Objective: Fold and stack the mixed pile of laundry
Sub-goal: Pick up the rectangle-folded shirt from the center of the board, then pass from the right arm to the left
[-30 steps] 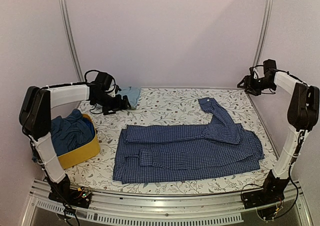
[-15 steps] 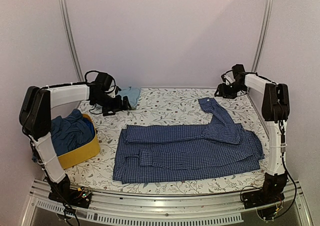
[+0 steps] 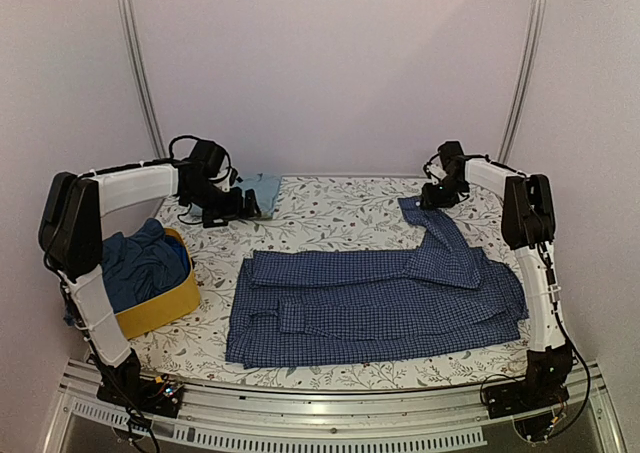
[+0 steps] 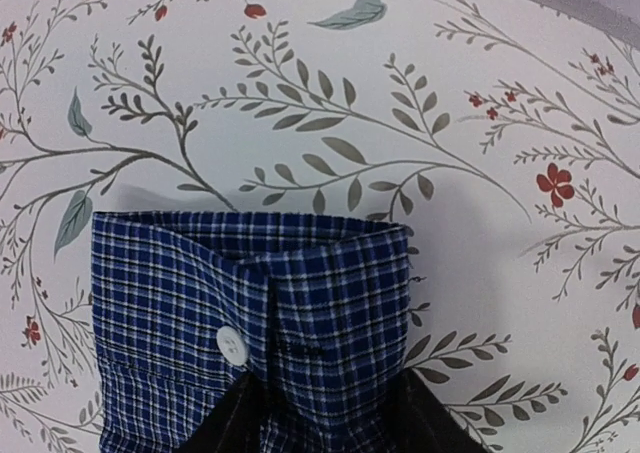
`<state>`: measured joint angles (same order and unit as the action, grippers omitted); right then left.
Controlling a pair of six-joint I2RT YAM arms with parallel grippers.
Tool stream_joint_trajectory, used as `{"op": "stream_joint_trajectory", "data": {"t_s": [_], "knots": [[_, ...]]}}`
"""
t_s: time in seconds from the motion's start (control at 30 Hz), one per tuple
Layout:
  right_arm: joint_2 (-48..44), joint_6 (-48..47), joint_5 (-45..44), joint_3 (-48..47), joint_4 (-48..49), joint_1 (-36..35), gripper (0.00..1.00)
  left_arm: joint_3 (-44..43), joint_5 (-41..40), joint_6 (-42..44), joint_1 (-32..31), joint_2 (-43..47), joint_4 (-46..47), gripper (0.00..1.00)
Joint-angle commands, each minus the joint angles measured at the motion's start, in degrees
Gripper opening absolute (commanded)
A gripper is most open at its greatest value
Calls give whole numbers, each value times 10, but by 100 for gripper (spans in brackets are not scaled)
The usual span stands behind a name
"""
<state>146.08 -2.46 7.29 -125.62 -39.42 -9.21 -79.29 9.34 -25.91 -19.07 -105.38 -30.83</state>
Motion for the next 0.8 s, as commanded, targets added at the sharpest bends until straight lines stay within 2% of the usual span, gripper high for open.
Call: {"op": "stream_joint_trajectory", "data": {"t_s": [0.0,0.13,0.27,0.37,0.5,0.67,0.77], "knots": [[31,-20,-50,9,-21,-18,36,-25,-15,20,1,-5,-14,100],[9,-18,5,9,-19,-20,1,-45,-19,42,0,-3,-16,100],[-71,-8,80,21,3,-20,0,-62,1,71,-2,16,0,100],[-157,-6,129,69,30,-20,0,-68,28,100,-9,42,27,100],[-270,-3,190,178,77,-32,0,-68,67,159,-44,74,78,100],[-408,-11,207,327,126,-78,0,-80,137,196,-105,84,135,100],[-484,-16,195,407,161,-111,0,-84,152,227,-149,83,164,100]]}}
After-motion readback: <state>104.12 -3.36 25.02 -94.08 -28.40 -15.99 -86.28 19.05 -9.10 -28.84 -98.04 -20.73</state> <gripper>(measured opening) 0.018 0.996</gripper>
